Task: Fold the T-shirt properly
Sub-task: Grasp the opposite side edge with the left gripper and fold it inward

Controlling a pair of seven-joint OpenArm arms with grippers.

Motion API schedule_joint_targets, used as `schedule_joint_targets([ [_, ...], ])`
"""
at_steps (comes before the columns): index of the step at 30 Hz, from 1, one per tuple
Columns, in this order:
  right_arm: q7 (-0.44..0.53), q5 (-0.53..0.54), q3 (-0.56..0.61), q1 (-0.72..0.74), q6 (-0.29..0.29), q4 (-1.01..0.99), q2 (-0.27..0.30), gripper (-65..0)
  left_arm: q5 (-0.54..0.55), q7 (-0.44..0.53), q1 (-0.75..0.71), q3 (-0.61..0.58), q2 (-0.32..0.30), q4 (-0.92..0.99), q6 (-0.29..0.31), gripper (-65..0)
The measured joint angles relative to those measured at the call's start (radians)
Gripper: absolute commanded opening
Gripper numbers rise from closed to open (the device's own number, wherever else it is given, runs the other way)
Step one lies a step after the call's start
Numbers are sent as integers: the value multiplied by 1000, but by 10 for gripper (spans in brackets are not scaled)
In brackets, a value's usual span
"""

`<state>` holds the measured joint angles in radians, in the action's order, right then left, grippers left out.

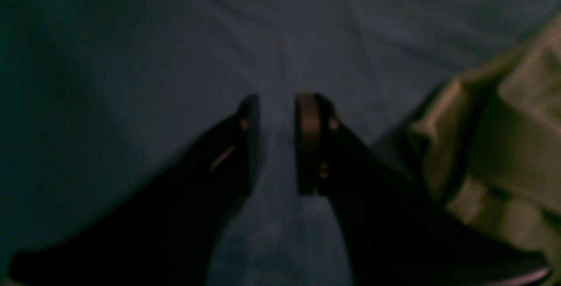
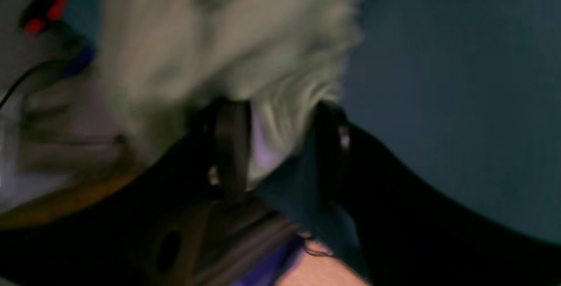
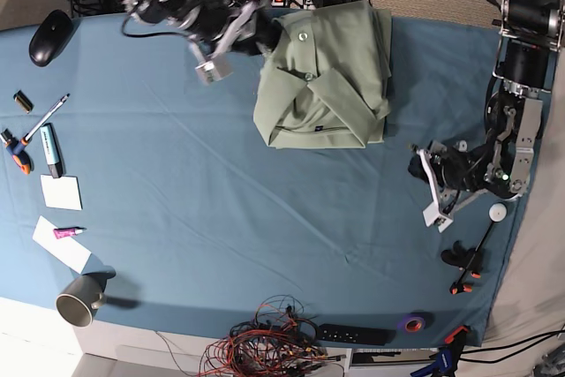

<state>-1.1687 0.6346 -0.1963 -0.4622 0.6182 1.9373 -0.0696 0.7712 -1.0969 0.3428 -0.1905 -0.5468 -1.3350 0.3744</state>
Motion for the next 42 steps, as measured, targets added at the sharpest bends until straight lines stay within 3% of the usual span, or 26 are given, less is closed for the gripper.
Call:
schedule_joint_targets([
  [4, 2, -5, -116, 50, -8, 20, 27, -396, 43, -31, -19, 37, -10, 0, 19, -447],
  [10, 2, 34, -149, 98, -9, 20, 30, -394, 124, -63, -40, 95, -10, -1, 62, -447],
  [12, 2, 40, -137, 111, -8, 20, 30, -394, 160, -79, -55, 95, -13, -1, 68, -439],
  [19, -2, 40, -35, 154, -8, -98, 30, -358, 235, -85, -116, 98, -44, -3, 95, -314],
  [25, -42, 108, 66, 216, -7, -189, 31, -358, 341, -88, -174, 101, -81, -10, 108, -315],
  [34, -55, 111, 92, 224, -7, -193, 31, -358, 578, -171, -286, 102, -176, -12, 200, -315],
  [38, -54, 111, 92, 224, -7, -193, 31, -358, 643, -184, -328, 104, -178, -13, 207, -315],
  [42, -54, 111, 92, 224, -7, -193, 31, -358, 678, -184, -361, 107, -140, -13, 229, -315],
])
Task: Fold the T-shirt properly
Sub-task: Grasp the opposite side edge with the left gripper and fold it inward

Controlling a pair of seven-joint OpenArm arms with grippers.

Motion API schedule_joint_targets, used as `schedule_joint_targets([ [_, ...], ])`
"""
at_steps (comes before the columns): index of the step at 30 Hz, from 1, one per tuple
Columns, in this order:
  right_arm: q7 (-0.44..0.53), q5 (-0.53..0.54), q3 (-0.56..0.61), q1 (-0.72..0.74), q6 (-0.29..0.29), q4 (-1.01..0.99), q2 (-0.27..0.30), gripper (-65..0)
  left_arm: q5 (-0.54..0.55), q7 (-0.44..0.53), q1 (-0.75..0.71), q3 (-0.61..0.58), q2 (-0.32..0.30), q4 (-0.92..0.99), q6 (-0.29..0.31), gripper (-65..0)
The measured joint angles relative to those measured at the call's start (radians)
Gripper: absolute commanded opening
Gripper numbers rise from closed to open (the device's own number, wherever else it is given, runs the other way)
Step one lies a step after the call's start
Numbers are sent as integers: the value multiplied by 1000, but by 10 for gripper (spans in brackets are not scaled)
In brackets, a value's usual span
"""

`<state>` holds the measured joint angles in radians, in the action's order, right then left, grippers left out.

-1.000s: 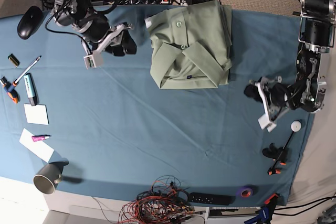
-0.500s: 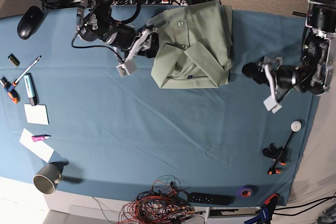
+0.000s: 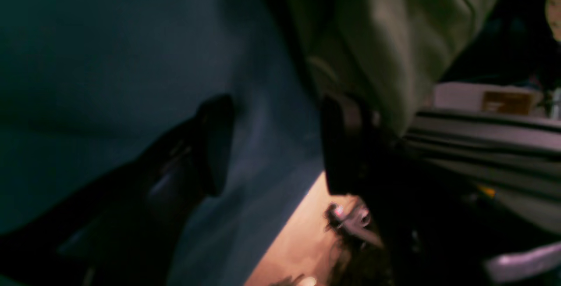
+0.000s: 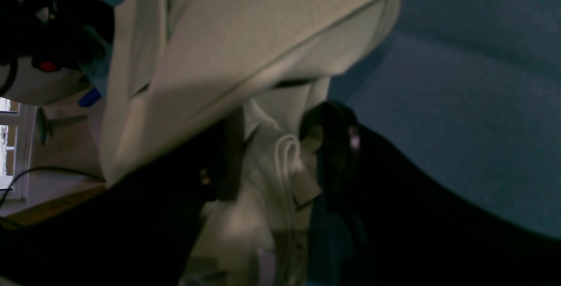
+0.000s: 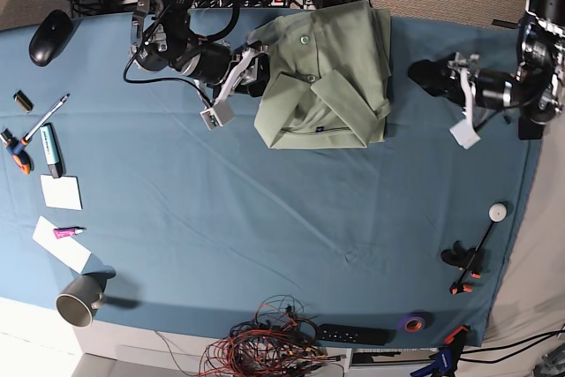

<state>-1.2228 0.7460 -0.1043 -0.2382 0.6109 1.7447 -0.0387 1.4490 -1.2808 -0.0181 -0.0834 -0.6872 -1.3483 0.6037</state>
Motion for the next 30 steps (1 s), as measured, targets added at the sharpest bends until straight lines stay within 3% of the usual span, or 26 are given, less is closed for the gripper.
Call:
schedule_joint_targets([
  [6, 0, -1, 0, 0, 15, 0, 0, -359, 8, 6, -6, 0, 97, -1, 1, -315],
  [11, 4, -3, 0, 0, 16, 0, 0, -368, -5, 6, -6, 0, 139, -2, 1, -315],
  [14, 6, -3, 0, 0, 15, 0, 0, -484, -14, 6, -4, 1, 153, -3, 9, -326],
  [16, 7, -5, 0, 0, 16, 0, 0, -621, -30, 5, -3, 2, 162, -5, 10, -404],
  [17, 8, -6, 0, 0, 16, 0, 0, -650, -42, -1, -2, 2, 164, -7, 13, -459],
  [20, 9, -8, 0, 0, 19, 0, 0, -650, -50, -6, 5, 2, 164, -8, 17, -650],
  [22, 19, -11, 0, 0, 48, -1, 0, -650, -51, -14, 15, 0, 164, -6, 19, -650],
  [30, 73, -74, -20, 0, 40, 10, -19, -650, -149, 3, 83, -9, 183, 7, 23, -650],
])
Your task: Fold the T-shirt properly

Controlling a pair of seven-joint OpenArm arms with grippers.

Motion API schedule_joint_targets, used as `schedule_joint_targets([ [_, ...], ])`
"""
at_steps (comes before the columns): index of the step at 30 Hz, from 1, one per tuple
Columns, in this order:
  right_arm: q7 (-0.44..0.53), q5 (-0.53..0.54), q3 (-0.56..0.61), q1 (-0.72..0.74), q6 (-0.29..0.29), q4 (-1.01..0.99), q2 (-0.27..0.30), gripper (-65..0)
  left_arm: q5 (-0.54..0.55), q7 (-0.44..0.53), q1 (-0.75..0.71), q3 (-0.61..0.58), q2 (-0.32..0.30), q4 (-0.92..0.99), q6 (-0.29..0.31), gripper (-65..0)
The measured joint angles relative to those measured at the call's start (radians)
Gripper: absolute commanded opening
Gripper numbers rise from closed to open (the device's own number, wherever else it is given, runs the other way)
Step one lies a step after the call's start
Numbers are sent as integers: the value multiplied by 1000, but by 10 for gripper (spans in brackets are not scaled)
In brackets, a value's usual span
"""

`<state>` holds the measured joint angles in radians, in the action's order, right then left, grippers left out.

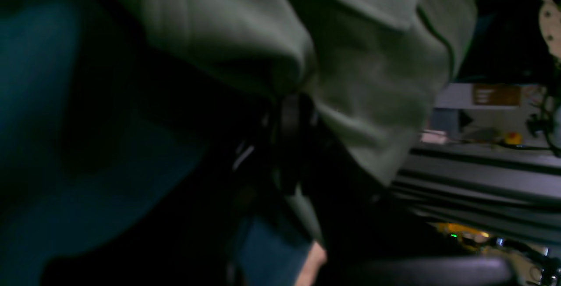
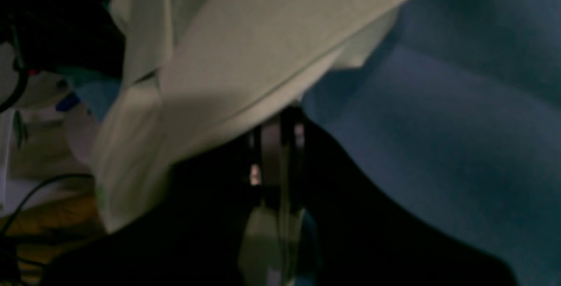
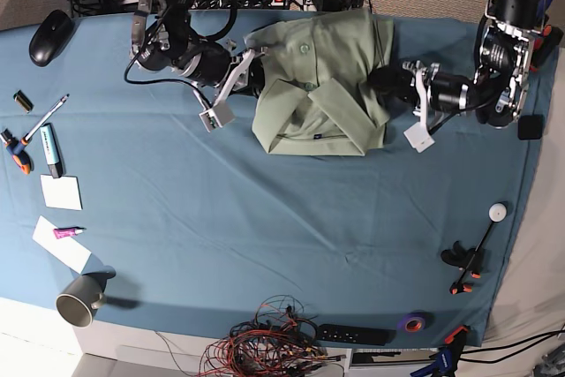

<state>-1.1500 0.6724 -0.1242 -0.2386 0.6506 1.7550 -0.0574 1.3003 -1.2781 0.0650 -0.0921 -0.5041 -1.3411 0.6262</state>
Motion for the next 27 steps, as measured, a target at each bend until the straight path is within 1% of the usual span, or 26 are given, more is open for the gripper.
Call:
schedule_joint_targets([
  [2, 3, -3, -23, 0, -9, 8, -23, -650, -23, 0, 27, -1, 9, 1, 0, -650],
  [3, 5, -2, -35, 0, -25, 12, -35, -650, -37, 1, 43, -1, 16, 1, -1, -650],
  [6, 6, -3, -61, -1, -26, 13, -62, -650, -64, 15, 81, -1, 37, 2, -1, -650],
  [8, 10, -3, -63, -6, -26, 13, -64, -650, -97, 30, 98, -1, 47, 2, -31, -650],
  [9, 10, -3, -63, -9, -26, 13, -64, -650, -114, 30, 105, -1, 48, 2, -31, -650],
  [17, 10, -36, -63, -13, -26, 13, -64, -650, -116, 30, 106, -1, 47, 2, -31, -650],
  [21, 10, -36, -63, -13, -26, 13, -64, -650, -115, 29, 107, -1, 33, 2, -26, -650],
  [22, 10, -36, -63, -13, -26, 13, -64, -650, -115, 30, 107, -1, 30, 2, -18, -587],
  [23, 10, -36, -63, -13, -25, 13, -64, -641, -115, 29, 107, -1, 24, 2, -3, -509],
  [24, 10, -36, -63, -13, -25, 13, -62, -586, -114, 21, 107, -1, 19, 2, -1, -442],
  [25, 10, -37, -63, -13, -24, 13, -61, -531, -116, 20, 107, -1, 11, 2, -2, -402],
  [26, 13, -38, -63, -13, -23, 13, -54, -487, -115, 18, 107, -1, 2, 2, -3, -392],
  [27, 10, -40, -63, -11, -21, 13, -40, -463, -115, 18, 107, -1, -7, 2, -3, -392],
])
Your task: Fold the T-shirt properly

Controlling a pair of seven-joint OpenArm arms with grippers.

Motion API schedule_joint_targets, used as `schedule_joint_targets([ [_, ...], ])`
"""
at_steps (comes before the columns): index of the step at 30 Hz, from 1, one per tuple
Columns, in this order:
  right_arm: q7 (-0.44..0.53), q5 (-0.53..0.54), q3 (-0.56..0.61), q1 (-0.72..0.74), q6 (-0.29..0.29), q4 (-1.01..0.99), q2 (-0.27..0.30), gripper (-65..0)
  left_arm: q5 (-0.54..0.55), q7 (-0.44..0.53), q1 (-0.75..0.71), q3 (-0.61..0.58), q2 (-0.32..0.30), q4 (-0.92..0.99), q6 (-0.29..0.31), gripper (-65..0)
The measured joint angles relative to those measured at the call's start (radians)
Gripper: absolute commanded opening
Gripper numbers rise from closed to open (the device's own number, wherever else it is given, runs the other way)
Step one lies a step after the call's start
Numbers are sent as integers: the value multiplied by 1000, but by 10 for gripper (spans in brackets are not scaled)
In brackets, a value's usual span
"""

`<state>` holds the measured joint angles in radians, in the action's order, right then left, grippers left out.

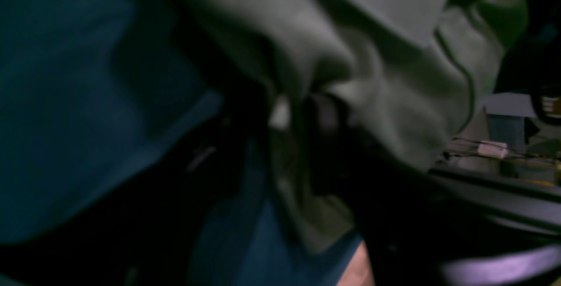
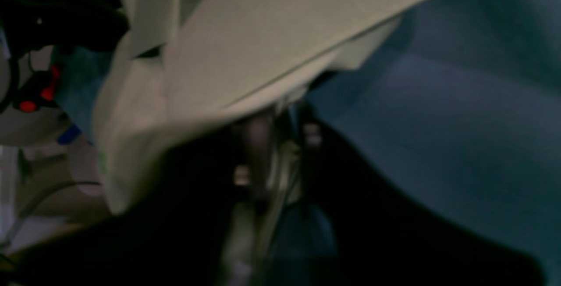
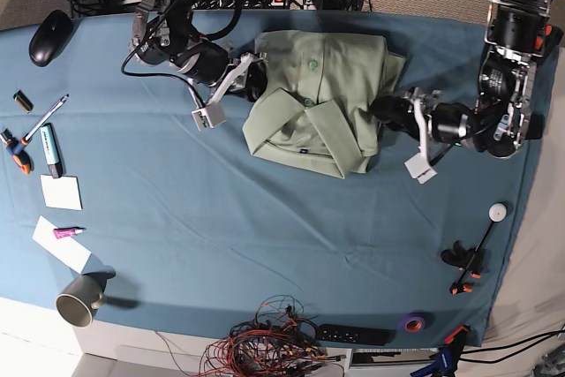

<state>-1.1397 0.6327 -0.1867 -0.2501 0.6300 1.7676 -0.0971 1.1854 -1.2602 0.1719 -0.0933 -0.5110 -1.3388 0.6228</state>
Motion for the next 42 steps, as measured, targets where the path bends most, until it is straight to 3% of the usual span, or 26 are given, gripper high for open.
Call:
schedule_joint_targets([
  [6, 3, -4, -1, 13, -1, 0, 79, -461, 6, 0, 0, 0, -47, 0, 0, -392],
  [10, -5, 0, -36, 11, 0, 24, 75, -462, 8, 0, 0, 49, -53, 0, 0, -392],
  [13, -7, -2, -138, 15, 2, 103, 75, -462, 31, -1, 3, 141, -51, 0, 0, -395],
  [16, -5, 14, -259, 20, -1, 191, 93, -490, 67, 11, 10, 256, -51, 0, 3, -484],
  [18, -12, 74, -320, 20, 2, 221, 115, -634, 99, 19, 11, 326, -53, -1, 4, -611],
  [19, -14, 108, -344, 16, 1, 224, 121, -650, 122, 19, 10, 352, -55, -1, 5, -650],
  [21, -33, 174, -367, -7, 22, 224, 121, -650, 155, 13, 9, 380, -55, -1, 27, -650],
  [23, -70, 290, -363, -48, 60, 224, 103, -650, 171, 12, 9, 378, -51, -1, 27, -650],
  [26, -147, 488, -322, -95, 61, 224, 40, -650, 174, 5, 9, 378, -15, -1, 49, -650],
  [28, -178, 565, -274, -120, 65, 224, -4, -650, 174, 5, 8, 376, 28, 0, 49, -650],
  [30, -187, 572, -224, -143, 66, 224, -36, -650, 174, 5, 8, 363, 65, 0, 50, -650],
  [36, -186, 571, -114, -194, 66, 224, -39, -650, 165, 5, 8, 270, 114, 0, 49, -650],
  [42, -156, 510, -97, -224, 63, 203, -39, -650, 117, 33, 6, 169, 157, 0, 49, -650],
])
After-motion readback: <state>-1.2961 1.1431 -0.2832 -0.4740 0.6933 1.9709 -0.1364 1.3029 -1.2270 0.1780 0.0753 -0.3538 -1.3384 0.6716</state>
